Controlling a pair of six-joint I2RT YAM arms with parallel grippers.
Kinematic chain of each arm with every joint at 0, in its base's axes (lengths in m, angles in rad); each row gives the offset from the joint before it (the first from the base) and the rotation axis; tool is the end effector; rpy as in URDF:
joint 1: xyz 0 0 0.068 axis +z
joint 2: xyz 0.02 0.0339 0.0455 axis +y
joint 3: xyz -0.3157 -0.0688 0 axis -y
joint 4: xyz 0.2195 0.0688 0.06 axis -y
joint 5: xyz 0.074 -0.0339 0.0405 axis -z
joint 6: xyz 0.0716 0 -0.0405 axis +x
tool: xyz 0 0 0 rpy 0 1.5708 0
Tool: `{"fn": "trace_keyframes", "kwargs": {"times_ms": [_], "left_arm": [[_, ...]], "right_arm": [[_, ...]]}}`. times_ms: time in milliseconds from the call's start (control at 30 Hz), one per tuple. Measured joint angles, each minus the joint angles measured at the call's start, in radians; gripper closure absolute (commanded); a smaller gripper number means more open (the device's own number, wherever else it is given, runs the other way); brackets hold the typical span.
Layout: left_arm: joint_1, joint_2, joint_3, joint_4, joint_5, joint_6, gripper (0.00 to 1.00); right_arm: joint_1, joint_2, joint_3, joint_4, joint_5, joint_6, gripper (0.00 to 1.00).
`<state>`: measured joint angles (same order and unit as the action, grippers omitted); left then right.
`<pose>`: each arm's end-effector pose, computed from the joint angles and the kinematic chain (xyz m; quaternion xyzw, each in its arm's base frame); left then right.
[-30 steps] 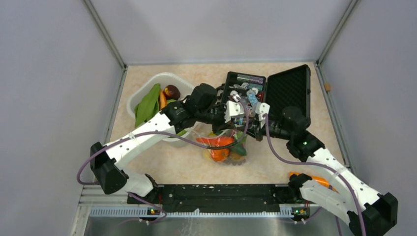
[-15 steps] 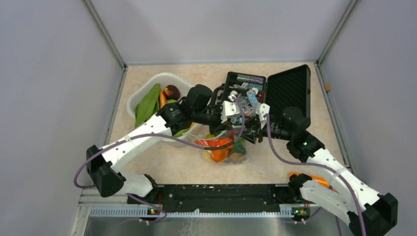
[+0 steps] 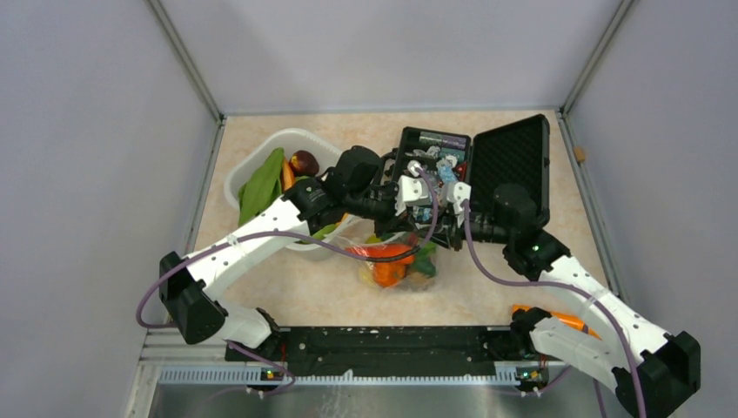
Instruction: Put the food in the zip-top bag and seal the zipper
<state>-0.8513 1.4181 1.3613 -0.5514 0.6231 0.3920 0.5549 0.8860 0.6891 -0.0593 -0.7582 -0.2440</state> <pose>0.1682 -0.2554 0.3975 0.6067 0.6032 -0.3649 0.3672 0.1179 0.1310 0.3420 -0.4943 0.5896 0.3773 0.5154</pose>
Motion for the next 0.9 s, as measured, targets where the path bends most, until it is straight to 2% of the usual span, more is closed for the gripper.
{"fn": "trace_keyframes", "kwargs": {"times_ms": [67, 100, 500, 733, 833, 900], "left_arm": [[0.000, 0.000, 0.000, -0.001, -0.002, 0.003, 1.00], [0.000, 0.000, 0.001, -0.002, -0.003, 0.003, 1.00], [0.000, -0.005, 0.004, -0.019, -0.059, 0.029, 1.00], [0.008, -0.097, -0.069, -0.022, -0.123, 0.038, 1.00], [0.017, -0.129, -0.095, -0.024, -0.138, 0.037, 0.92], [0.019, -0.140, -0.108, -0.024, -0.143, 0.032, 0.66]], "right_arm": [[0.002, 0.000, 0.000, -0.004, -0.002, 0.000, 0.99], [0.002, 0.000, 0.000, -0.005, -0.003, -0.003, 1.00], [0.008, -0.035, -0.010, -0.013, 0.078, 0.018, 1.00], [0.008, -0.088, -0.045, 0.030, 0.106, 0.063, 1.00], [0.008, -0.089, -0.055, 0.050, 0.106, 0.075, 1.00], [0.008, -0.089, -0.057, 0.052, 0.104, 0.082, 1.00]]}}
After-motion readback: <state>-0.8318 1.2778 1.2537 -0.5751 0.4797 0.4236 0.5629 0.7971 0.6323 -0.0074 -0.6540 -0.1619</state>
